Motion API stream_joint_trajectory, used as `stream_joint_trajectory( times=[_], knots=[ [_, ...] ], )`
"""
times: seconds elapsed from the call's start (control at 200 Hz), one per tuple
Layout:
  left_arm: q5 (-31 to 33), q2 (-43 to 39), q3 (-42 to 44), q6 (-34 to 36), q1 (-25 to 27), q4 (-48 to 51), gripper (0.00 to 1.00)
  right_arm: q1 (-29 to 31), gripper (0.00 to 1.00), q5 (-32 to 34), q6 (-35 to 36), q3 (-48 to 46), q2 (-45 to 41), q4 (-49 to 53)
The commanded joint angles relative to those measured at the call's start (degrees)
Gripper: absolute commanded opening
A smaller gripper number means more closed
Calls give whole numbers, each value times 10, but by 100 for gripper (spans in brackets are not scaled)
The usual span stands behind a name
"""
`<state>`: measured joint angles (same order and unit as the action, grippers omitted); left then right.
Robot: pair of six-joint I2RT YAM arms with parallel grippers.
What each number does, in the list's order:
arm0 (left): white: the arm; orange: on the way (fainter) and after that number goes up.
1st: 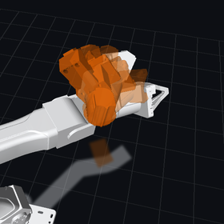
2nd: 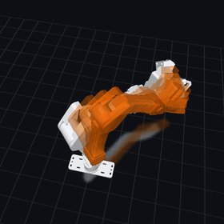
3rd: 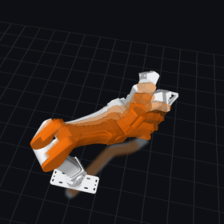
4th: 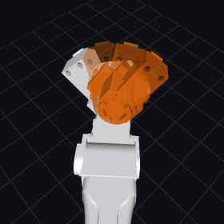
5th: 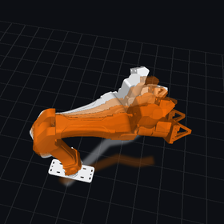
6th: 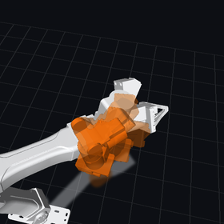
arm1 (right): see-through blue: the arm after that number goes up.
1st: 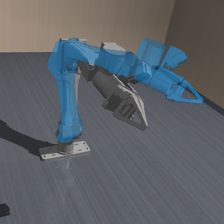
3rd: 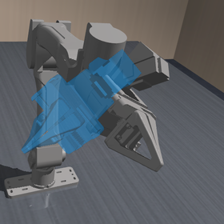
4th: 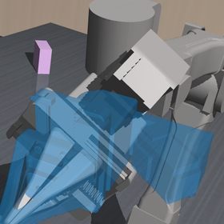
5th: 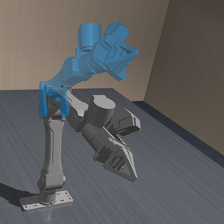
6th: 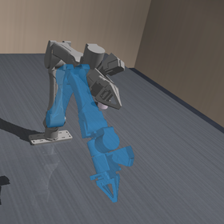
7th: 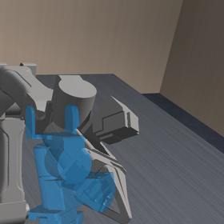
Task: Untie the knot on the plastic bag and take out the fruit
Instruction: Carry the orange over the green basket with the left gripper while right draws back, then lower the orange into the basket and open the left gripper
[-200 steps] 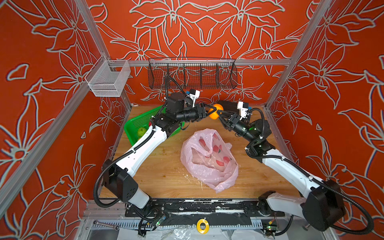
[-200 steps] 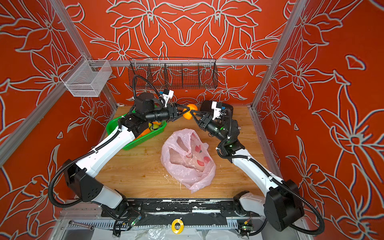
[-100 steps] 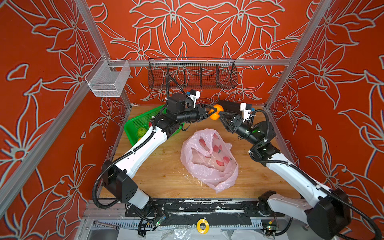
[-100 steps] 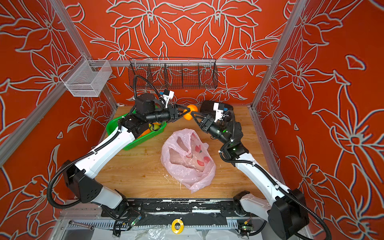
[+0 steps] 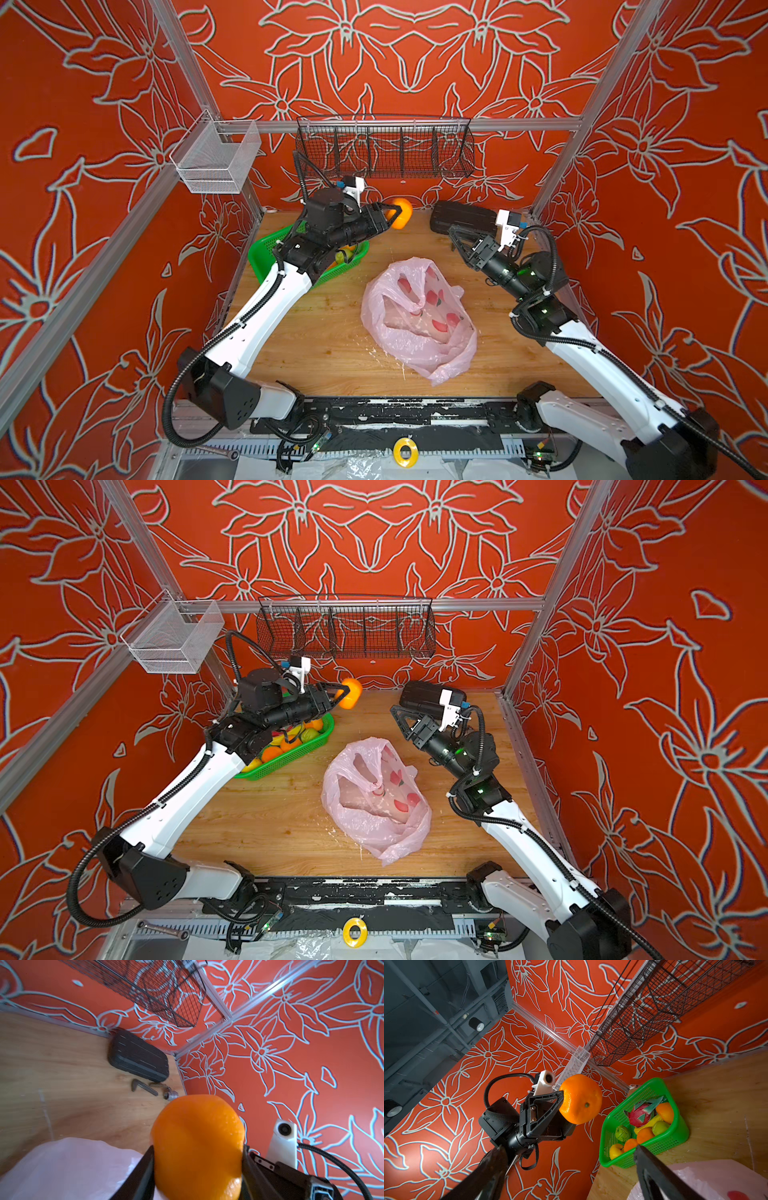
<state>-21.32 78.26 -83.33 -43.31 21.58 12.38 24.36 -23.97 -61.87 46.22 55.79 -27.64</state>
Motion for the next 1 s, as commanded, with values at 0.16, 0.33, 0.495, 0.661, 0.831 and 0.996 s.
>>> stream_joint_trajectory(
  times=[0.16, 0.33, 0.495, 0.661, 0.831, 0.996],
  knots=[
    [215, -20, -22, 133, -53, 139, 48, 1, 97, 18, 62, 2, -24, 83],
    [293, -18, -6, 175, -88, 177, 48, 1, 97, 30, 91, -1, -43, 126],
    [334, -14, 27, 202, -131, 193, 48, 1, 97, 33, 105, -2, -50, 147],
    [362, 21, 51, 229, -180, 216, 48, 1, 97, 32, 107, -3, -46, 150],
    [367, 77, 69, 246, -210, 222, 48, 1, 97, 32, 109, -4, -44, 150],
    [375, 147, 61, 256, -222, 237, 48, 1, 97, 33, 113, -9, -46, 154]
  ],
)
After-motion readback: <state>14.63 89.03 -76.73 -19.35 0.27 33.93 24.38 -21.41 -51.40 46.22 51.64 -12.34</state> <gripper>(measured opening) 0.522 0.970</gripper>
